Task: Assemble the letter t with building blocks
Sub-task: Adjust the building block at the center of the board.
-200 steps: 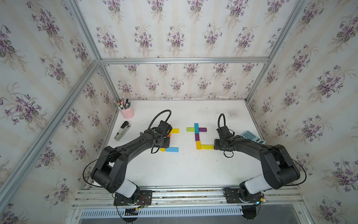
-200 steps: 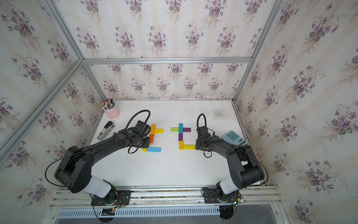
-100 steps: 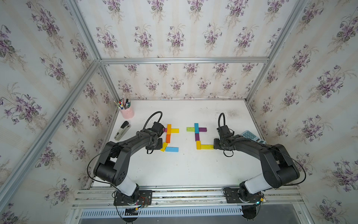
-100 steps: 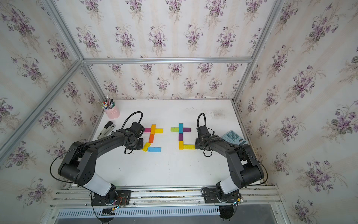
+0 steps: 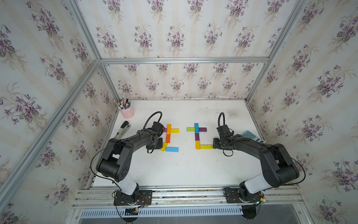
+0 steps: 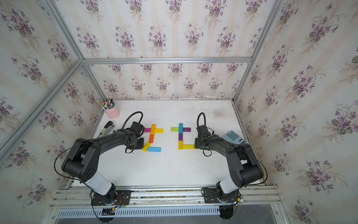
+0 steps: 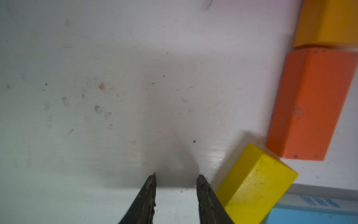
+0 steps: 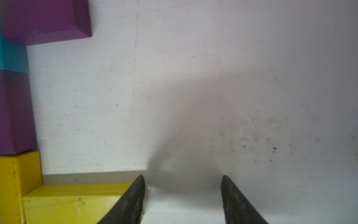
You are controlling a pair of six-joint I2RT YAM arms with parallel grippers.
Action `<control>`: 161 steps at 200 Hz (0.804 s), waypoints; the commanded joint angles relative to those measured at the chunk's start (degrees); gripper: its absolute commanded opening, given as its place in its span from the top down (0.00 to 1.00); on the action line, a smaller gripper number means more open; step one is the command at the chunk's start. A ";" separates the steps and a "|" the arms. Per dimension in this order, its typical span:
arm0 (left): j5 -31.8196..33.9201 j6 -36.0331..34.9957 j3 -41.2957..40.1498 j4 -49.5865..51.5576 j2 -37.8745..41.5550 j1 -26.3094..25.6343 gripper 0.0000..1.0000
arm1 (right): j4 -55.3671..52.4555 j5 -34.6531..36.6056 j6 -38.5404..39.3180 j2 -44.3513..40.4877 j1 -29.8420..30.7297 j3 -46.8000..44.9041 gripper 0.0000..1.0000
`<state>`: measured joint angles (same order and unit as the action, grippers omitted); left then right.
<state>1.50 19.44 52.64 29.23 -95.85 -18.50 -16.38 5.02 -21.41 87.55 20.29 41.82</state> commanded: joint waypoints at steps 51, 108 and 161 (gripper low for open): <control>-2.53 -0.18 1.52 -0.14 -2.36 0.35 0.64 | -5.42 3.71 -1.37 -6.47 0.09 1.87 0.36; -6.85 -0.73 -0.73 -1.40 0.56 -0.11 0.59 | -5.03 2.27 -0.82 -6.17 0.09 2.58 0.36; -7.83 -0.82 -0.87 -0.72 1.01 -0.48 0.57 | -4.78 1.49 -0.90 -6.62 0.09 1.77 0.36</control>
<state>-3.92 18.92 51.88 27.44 -94.98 -18.76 -20.93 6.52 -22.31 81.36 20.29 43.68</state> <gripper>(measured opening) 0.427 0.643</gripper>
